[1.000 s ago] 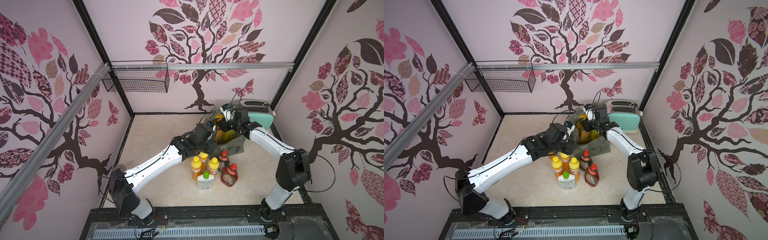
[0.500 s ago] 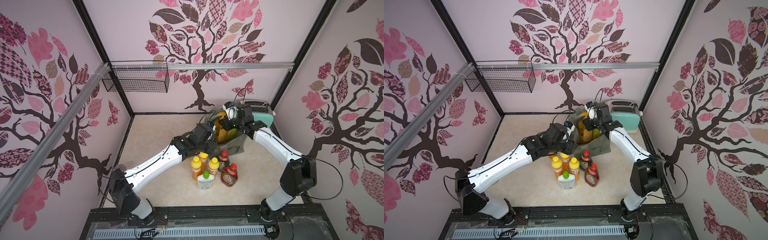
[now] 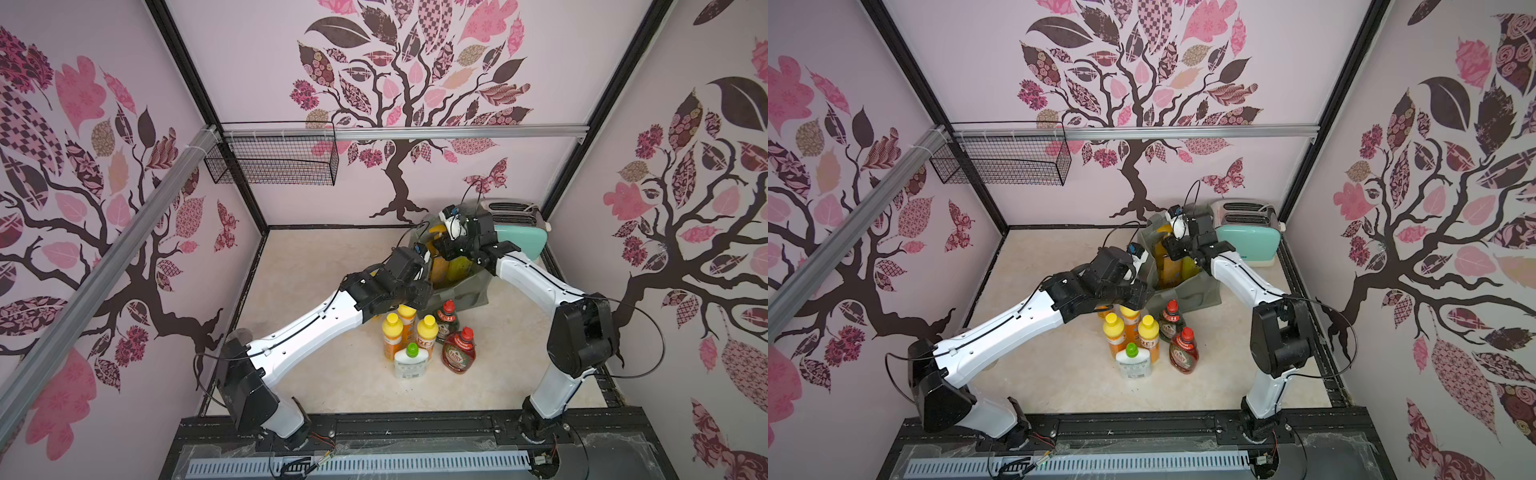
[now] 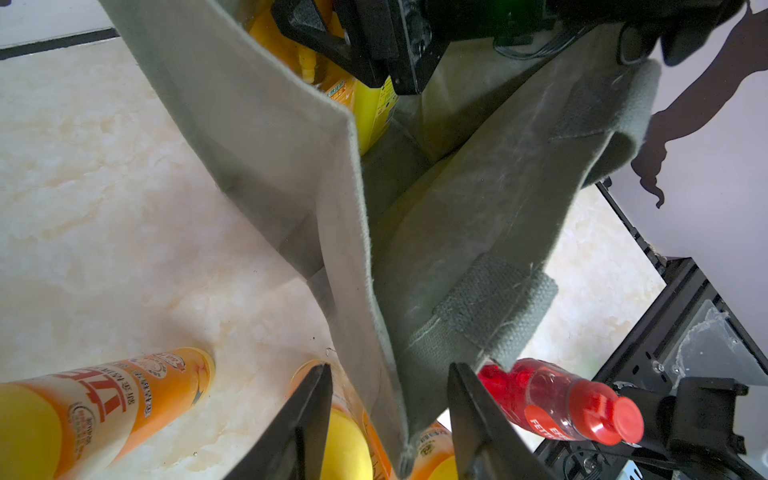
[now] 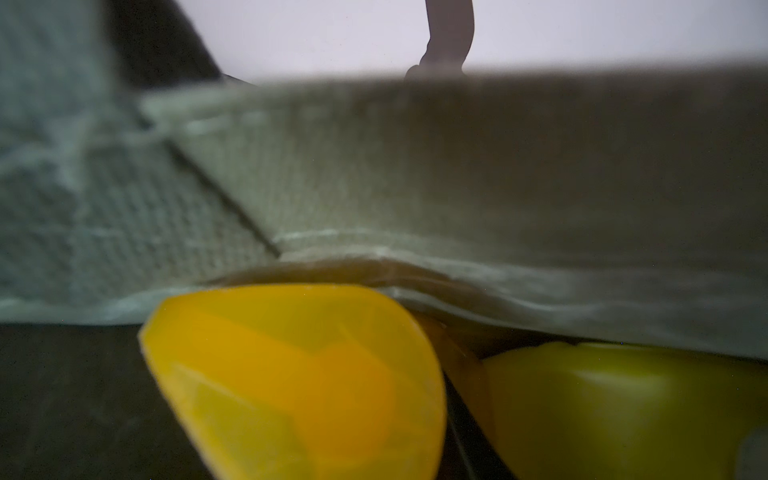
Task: Pack dish soap into the shopping bag
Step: Adjust the bottle of dish soap in the shopping bag.
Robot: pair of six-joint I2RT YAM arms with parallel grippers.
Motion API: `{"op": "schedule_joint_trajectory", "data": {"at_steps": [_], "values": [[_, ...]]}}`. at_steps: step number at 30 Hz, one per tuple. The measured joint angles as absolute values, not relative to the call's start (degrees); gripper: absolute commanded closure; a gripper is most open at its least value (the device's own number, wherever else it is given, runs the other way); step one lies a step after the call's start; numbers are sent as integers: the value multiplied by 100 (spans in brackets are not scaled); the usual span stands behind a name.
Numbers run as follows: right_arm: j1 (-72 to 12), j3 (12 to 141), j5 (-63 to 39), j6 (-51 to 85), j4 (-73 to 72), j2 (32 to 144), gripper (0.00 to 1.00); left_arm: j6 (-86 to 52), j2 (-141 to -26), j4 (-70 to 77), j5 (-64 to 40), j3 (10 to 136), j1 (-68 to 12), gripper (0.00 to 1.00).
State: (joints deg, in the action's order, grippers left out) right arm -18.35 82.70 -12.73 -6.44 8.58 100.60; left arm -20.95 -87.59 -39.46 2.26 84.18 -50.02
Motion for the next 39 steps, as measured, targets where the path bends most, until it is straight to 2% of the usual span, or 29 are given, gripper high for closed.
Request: {"op": "schedule_joint_trajectory", "data": {"at_steps": [3,5,6,9,11,14,16,20,23,28,33,37,39], "values": [[-1817,8132,-1332,-642,642,10053,80,-2095,-8759,-3948,228,8418,-5002,49],[-1809,8058,-1354,-633,502,10044,56,-2095,-8759,-3948,233,8418,-4998,49],[-1804,8042,-1365,-628,484,10033,47,-2095,-8757,-3953,239,8418,-4993,49],[-1780,8029,-1354,-591,456,9974,28,-2093,-8722,-3997,255,8418,-4954,46],[-1737,8029,-1306,-532,506,9817,19,-2093,-8635,-4066,228,8420,-4836,40],[-1686,8055,-1177,-392,764,9360,7,-2117,-8407,-4174,64,8458,-4449,22],[-1662,8149,-1052,-316,1011,9000,4,-2130,-8272,-4217,-78,8593,-4119,19],[-1605,8436,-707,-187,1452,8296,3,-2182,-8311,-4165,-480,9120,-3507,21],[-1422,8530,-565,-62,1782,7931,3,-2272,-8602,-4119,-738,9590,-3345,22],[-910,8534,-261,45,2379,8001,3,-2467,-9343,-4007,-1208,10230,-3369,23],[-899,8508,-211,121,2906,8383,5,-2530,-10075,-4158,-1288,10680,-3439,24],[-923,8466,-191,150,3129,8409,8,-2499,-10530,-4353,-1160,10947,-3459,37],[-923,8466,-165,154,3173,8405,13,-2460,-10672,-4431,-1083,11107,-3459,53]]}}
